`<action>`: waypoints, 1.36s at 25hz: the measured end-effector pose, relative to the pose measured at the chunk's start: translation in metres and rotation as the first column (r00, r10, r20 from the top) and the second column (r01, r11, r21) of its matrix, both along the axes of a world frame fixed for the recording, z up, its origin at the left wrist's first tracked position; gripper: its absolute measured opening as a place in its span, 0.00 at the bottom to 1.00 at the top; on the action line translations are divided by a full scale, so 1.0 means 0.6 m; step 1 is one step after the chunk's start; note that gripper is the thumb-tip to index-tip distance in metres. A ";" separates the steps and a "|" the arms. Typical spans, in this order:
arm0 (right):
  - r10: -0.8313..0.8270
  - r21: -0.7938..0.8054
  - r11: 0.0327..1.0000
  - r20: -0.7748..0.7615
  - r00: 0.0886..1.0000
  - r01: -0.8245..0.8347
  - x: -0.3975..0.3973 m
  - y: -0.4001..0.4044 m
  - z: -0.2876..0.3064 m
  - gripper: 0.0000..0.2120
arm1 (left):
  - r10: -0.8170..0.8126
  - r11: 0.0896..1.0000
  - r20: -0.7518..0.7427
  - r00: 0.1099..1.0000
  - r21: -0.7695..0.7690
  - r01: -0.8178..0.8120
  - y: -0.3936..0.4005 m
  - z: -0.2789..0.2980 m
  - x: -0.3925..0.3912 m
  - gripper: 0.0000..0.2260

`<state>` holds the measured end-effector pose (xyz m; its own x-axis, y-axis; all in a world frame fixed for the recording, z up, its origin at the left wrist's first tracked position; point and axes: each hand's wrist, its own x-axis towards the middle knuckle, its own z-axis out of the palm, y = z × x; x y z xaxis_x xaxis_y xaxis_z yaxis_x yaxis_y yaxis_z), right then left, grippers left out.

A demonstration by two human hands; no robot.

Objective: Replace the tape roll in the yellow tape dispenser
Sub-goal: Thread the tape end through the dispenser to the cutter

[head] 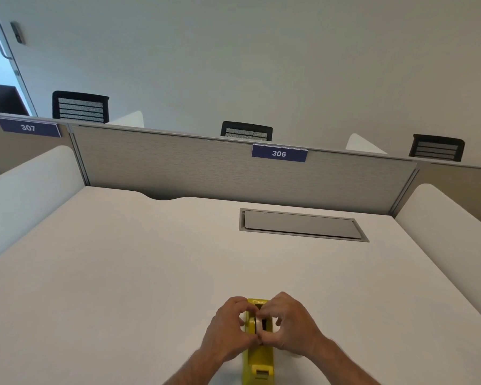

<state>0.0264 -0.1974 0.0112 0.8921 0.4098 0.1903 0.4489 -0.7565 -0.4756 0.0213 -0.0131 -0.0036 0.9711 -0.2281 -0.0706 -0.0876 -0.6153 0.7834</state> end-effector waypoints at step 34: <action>0.002 0.001 1.000 -0.001 1.000 -0.002 0.002 -0.003 -0.003 0.12 | 0.010 1.000 -0.019 1.000 -0.029 -0.011 0.001 0.009 -0.007 0.24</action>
